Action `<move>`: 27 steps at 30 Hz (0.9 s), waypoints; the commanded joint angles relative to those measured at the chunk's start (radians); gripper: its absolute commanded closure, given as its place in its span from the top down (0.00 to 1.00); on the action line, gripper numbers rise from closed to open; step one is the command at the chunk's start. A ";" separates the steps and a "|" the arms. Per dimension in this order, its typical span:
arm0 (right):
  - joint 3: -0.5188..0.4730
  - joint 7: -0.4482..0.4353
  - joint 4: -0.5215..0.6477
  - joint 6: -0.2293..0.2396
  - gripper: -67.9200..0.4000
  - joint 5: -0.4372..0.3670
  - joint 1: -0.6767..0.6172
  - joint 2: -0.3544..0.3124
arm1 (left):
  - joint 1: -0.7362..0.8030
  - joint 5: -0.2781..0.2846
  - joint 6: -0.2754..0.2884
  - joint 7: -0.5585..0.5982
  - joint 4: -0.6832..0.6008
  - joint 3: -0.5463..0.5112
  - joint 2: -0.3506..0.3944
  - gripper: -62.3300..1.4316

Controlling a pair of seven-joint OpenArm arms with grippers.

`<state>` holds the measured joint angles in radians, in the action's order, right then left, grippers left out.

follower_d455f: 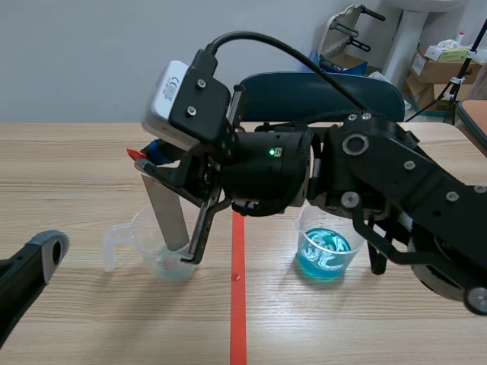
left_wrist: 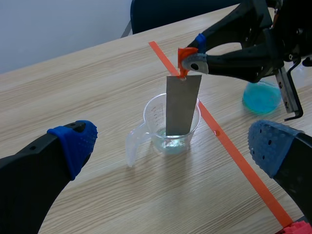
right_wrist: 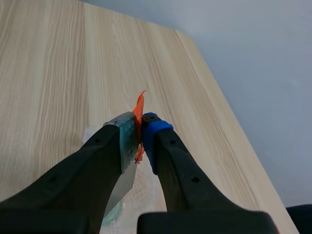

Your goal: Do the redox reaction experiment

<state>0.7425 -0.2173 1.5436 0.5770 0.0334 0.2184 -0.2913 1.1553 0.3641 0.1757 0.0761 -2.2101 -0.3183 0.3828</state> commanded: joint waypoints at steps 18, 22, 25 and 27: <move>-0.066 0.324 0.260 -0.007 0.02 -0.274 0.058 -0.002 | 0.008 0.006 -0.002 0.010 -0.010 0.002 -0.005 1.00; -0.066 0.359 0.264 -0.007 0.02 -0.306 0.074 -0.002 | 0.008 0.006 -0.002 0.010 -0.010 0.002 -0.005 1.00; -0.066 0.377 0.264 -0.007 0.02 -0.319 0.081 -0.002 | 0.008 0.006 -0.002 0.010 -0.010 0.002 -0.005 1.00; -0.067 0.391 0.266 -0.007 0.02 -0.329 0.084 0.000 | 0.008 0.006 -0.002 0.010 -0.010 0.002 -0.005 1.00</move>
<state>0.6819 0.1791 1.7851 0.5739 -0.2802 0.2798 -0.2935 1.1553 0.3641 0.1757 0.0757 -2.2101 -0.3183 0.3828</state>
